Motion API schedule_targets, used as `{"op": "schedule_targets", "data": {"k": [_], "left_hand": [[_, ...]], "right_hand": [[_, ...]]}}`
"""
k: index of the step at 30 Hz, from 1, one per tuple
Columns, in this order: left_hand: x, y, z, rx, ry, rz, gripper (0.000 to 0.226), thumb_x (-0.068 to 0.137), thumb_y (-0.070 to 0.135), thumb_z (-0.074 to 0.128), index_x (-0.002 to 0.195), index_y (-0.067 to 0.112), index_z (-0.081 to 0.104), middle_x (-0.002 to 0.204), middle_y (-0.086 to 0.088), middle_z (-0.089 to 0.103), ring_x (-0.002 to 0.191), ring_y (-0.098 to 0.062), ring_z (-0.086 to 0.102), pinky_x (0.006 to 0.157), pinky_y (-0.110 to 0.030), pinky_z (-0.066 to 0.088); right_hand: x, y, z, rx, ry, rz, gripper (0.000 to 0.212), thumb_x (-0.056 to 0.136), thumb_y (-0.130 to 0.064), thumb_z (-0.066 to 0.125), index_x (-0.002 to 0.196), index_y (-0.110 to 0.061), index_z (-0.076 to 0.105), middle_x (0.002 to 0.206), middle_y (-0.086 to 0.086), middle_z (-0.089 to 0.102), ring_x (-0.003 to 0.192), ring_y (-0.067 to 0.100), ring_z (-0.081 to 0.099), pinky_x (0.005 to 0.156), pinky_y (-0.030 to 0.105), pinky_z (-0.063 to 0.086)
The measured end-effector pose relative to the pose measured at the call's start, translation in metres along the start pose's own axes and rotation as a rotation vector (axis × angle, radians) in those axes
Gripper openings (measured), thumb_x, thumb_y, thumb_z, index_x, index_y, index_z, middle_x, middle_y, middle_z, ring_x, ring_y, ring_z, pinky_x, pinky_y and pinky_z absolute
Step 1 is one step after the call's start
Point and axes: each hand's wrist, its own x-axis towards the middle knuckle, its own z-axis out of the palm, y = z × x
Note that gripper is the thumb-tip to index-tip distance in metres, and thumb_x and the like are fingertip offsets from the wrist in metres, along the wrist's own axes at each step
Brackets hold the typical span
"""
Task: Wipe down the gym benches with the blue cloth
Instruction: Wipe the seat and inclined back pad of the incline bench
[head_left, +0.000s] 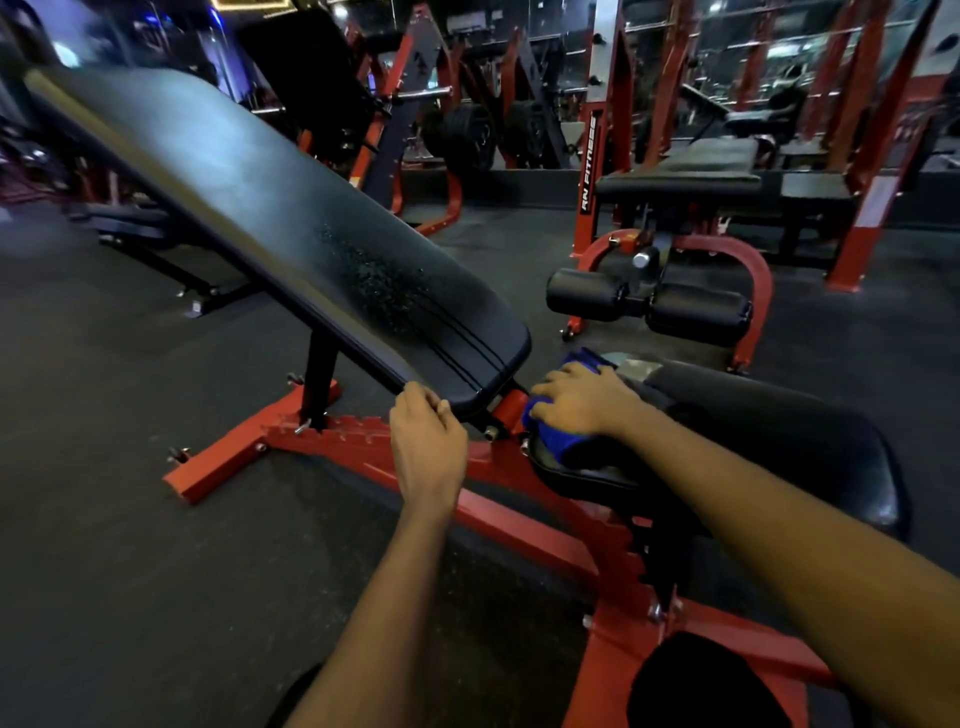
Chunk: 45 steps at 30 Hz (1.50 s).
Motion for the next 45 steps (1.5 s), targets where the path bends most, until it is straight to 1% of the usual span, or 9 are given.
{"op": "schedule_targets", "data": {"k": [7,13,20,25,29,32,37,42,45], "left_hand": [[0.004,-0.001,-0.006,0.055,-0.068,0.027,0.017,0.09,-0.001,0.054,0.087,0.014,0.046,0.091,-0.007,0.055,0.084,-0.026,0.052,0.067,-0.039,0.042],[-0.003,-0.005,-0.005,0.181,-0.027,0.129,0.006,0.093,0.007,0.054,0.095,0.011,0.051,0.096,-0.008,0.055,0.087,-0.025,0.05,0.069,-0.04,0.045],[-0.002,-0.008,-0.001,0.192,-0.005,0.21,0.007,0.091,0.005,0.056,0.095,0.011,0.054,0.095,-0.006,0.057,0.088,-0.022,0.046,0.073,-0.039,0.045],[-0.003,-0.012,0.002,0.121,0.013,0.212,0.011,0.091,0.001,0.055,0.093,0.012,0.053,0.093,-0.005,0.053,0.086,-0.019,0.042,0.071,-0.035,0.041],[-0.007,-0.015,-0.002,0.073,0.008,0.239,0.006,0.091,0.005,0.057,0.095,0.009,0.055,0.096,-0.007,0.053,0.089,-0.019,0.044,0.074,-0.035,0.044],[-0.009,-0.014,-0.002,0.07,-0.016,0.237,0.009,0.09,0.006,0.06,0.098,0.008,0.056,0.098,-0.008,0.053,0.091,-0.019,0.045,0.076,-0.034,0.046],[-0.004,-0.022,0.001,0.033,-0.022,0.263,0.009,0.09,0.004,0.059,0.096,0.007,0.054,0.097,-0.007,0.05,0.09,-0.016,0.04,0.074,-0.032,0.043],[-0.003,-0.027,0.001,-0.023,-0.005,0.297,0.011,0.089,0.0,0.059,0.092,0.009,0.052,0.092,-0.004,0.044,0.087,-0.011,0.034,0.07,-0.025,0.032],[0.001,-0.028,-0.007,-0.092,-0.038,0.283,0.012,0.09,-0.001,0.056,0.089,0.01,0.05,0.087,-0.002,0.045,0.082,-0.013,0.038,0.067,-0.026,0.031]], "right_hand": [[-0.007,-0.033,-0.008,-0.037,-0.075,0.095,0.049,0.097,-0.048,0.029,0.14,-0.035,0.049,0.152,-0.002,0.04,0.142,0.025,0.026,0.111,0.06,0.017],[-0.081,-0.069,0.031,-0.199,0.252,0.094,0.049,0.094,-0.049,0.042,0.14,-0.031,0.047,0.155,0.004,0.037,0.143,0.032,0.027,0.108,0.059,0.026],[-0.054,-0.099,0.04,-0.327,0.219,0.251,0.045,0.103,-0.03,0.037,0.147,-0.021,0.04,0.16,0.015,0.022,0.148,0.041,0.013,0.11,0.063,0.021],[-0.103,-0.072,0.069,-0.203,0.545,0.179,0.056,0.084,-0.038,0.064,0.138,-0.028,0.054,0.148,0.009,0.048,0.136,0.036,0.042,0.105,0.059,0.033],[-0.133,-0.048,0.087,-0.087,0.801,0.332,0.057,0.082,-0.045,0.058,0.137,-0.029,0.057,0.144,0.006,0.053,0.134,0.033,0.045,0.109,0.058,0.026],[-0.108,-0.074,0.083,-0.004,0.793,0.476,0.052,0.084,-0.046,0.051,0.131,-0.025,0.061,0.141,0.006,0.056,0.133,0.033,0.045,0.109,0.06,0.02],[-0.116,-0.057,0.079,-0.025,0.805,0.451,0.048,0.089,-0.05,0.051,0.131,-0.028,0.06,0.14,0.001,0.056,0.133,0.028,0.045,0.108,0.055,0.026],[-0.135,-0.006,0.048,0.113,0.854,0.812,0.039,0.086,-0.046,0.043,0.105,-0.023,0.067,0.117,-0.003,0.068,0.119,0.025,0.053,0.102,0.053,0.034],[-0.117,-0.02,0.038,0.212,0.794,0.879,0.028,0.09,-0.041,0.049,0.102,-0.022,0.064,0.112,-0.001,0.067,0.116,0.027,0.053,0.1,0.056,0.033]]}}
